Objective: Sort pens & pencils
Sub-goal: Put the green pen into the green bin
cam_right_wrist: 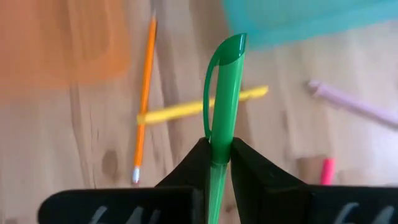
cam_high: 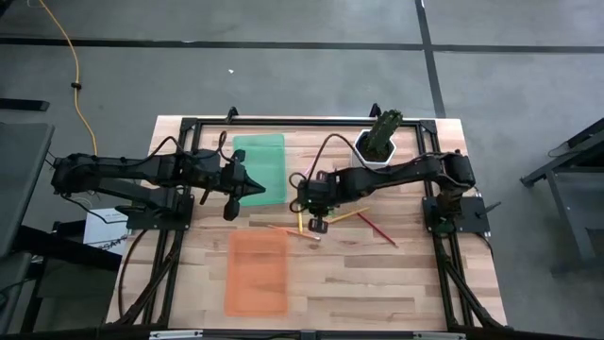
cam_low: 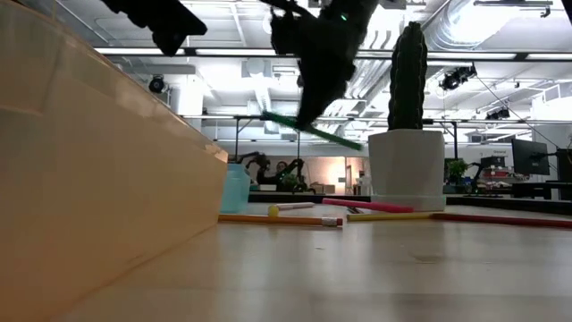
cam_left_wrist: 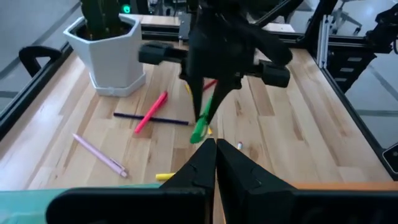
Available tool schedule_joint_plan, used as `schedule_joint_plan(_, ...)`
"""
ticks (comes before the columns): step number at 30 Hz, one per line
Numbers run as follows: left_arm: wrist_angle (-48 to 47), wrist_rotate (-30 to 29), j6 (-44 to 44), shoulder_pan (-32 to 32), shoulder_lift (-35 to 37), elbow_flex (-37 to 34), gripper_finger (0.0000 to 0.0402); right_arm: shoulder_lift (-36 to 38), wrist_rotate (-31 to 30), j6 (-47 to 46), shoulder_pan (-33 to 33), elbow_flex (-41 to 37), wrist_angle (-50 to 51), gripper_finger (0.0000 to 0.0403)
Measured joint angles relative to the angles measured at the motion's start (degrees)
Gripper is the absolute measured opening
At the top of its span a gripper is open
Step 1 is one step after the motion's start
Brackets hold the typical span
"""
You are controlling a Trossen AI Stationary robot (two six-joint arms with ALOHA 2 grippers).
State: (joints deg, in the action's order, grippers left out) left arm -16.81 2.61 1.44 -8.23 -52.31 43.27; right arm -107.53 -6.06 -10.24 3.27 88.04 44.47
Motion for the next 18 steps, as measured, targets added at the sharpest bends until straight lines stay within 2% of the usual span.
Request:
schedule_joint_plan(6, 0.6, -0.7, -1.0, 0.0, 0.0, 0.0, 0.0071, 0.1, -2.9, 1.7, -1.5, 6.6, 3.4, 0.0028)
schedule_joint_plan(12, 4.3, -6.1, -1.4, -0.1, 0.1, 0.0, 0.0148, 0.1, -5.1, 3.4, -2.6, 10.3, 8.5, 0.0028)
schedule_joint_plan(18, 12.7, -10.0, -2.7, -0.1, 1.0, 0.0, 0.0173, 0.1, -6.0, 3.8, -3.2, 13.0, 8.9, 0.0028)
